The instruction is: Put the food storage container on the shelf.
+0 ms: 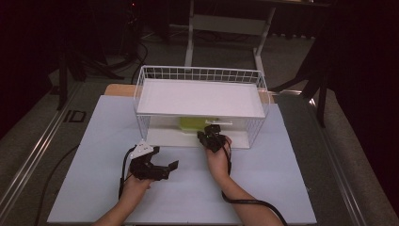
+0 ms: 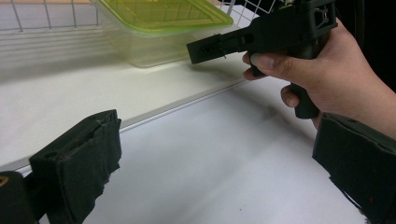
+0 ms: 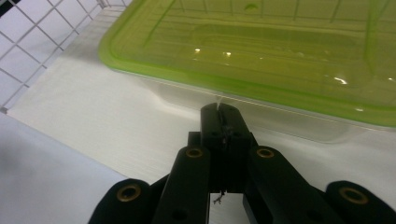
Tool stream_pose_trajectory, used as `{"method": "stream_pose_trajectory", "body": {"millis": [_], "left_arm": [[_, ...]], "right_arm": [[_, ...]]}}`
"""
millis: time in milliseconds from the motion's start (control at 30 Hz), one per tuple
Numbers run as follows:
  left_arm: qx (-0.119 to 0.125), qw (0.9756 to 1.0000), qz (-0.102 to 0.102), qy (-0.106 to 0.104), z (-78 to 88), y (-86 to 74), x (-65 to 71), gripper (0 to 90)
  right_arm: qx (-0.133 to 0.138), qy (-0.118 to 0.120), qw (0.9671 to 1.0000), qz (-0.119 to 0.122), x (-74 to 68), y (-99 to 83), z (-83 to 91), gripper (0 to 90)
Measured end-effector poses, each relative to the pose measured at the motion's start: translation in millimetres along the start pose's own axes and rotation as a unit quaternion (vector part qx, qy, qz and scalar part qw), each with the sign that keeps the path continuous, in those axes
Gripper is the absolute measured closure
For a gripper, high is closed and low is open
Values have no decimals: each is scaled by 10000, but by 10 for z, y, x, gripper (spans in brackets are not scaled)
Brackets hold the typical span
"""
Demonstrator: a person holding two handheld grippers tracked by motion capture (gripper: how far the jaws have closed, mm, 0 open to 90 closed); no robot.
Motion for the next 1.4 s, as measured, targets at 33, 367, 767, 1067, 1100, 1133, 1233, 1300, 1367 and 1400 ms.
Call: {"method": "stream_pose_trajectory", "body": {"millis": [33,367,767,1067,1100,1133,1233,1300,1367,1400], "left_arm": [[-5,10000,3,0,0,2,1,21],[50,9999,-86,-20,14,22,34,21],[100,9995,-276,-122,45,104,133,21],[124,9986,-398,-327,116,134,193,21],[131,9983,-426,-369,119,130,211,21],[128,9980,-470,-407,123,127,227,21],[135,9972,-572,-457,135,125,261,21],[143,9969,-591,-494,140,124,276,21],[113,9965,-624,-545,157,120,306,21],[103,9965,-633,-542,158,120,308,21]], "right_arm": [[-14,12,10000,-30,-11,-3,3,891],[35,312,9992,238,-163,-70,184,866],[176,455,9975,511,-218,-161,547,758],[355,529,9962,593,-187,-211,766,520],[399,543,9959,608,-193,-214,789,497],[450,562,9955,624,-198,-219,813,451],[485,658,9942,705,-214,-225,853,342],[569,814,9920,785,-230,-232,901,227],[603,960,9900,840,-241,-241,947,186],[580,1039,9890,876,-240,-252,959,165]]}}
Point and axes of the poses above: each handheld gripper's, and its own axes: z roughly backward along the jaws, y roughly out of its top, x roughly to its right, the point moved 1 cm from there along -z, roughly forward along the jaws, and after that the axes turned 9 degrees about z, right-handed, at the moved point
